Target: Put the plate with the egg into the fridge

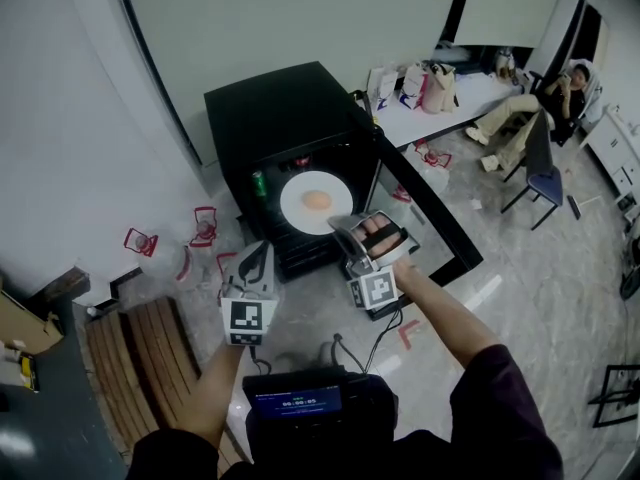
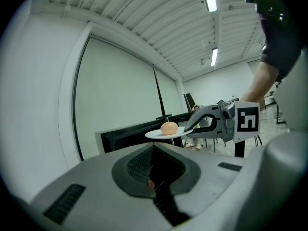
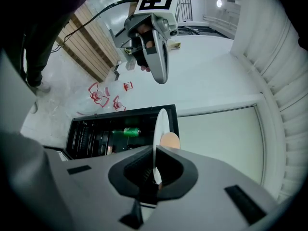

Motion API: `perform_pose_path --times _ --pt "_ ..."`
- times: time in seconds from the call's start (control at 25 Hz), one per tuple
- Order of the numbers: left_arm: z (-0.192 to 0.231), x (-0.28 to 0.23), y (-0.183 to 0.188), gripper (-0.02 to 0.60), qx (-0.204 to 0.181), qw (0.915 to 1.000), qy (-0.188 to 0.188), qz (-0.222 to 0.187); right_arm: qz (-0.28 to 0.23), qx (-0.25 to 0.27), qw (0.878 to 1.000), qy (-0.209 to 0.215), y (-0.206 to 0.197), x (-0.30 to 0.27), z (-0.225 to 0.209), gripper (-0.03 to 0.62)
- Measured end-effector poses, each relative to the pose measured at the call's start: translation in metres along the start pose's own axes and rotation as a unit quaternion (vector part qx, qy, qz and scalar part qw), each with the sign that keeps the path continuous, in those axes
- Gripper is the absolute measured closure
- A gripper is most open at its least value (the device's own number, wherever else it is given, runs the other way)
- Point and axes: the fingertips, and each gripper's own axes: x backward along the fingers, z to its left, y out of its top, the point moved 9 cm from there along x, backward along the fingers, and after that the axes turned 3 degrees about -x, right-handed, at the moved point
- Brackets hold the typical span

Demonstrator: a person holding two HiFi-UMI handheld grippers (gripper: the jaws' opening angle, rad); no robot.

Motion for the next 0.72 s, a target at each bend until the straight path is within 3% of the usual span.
perform_pose_path --times 0.2,0.48,0.6,0.72 --pt "0.003 0.002 -0.001 0.572 -0.017 0.9998 -0.005 -0.007 -0.001 0.006 1.0 0.008 0.002 -0.007 0.006 0.574" --pt "0.014 0.006 -0.023 0.571 0.01 0.9999 0.001 -0.002 -0.003 0.018 0.998 0.059 0.014 -0.045 0.043 0.574" --pt "0.016 0.004 -0.04 0.571 0.041 0.9988 -0.005 0.026 0.006 0.018 0.997 0.07 0.017 -0.07 0.066 0.574" --pt "0.018 -0.015 -0.068 0.572 0.023 0.9993 -0.012 0.026 0.02 0.015 0.996 0.09 0.011 -0.104 0.093 0.574"
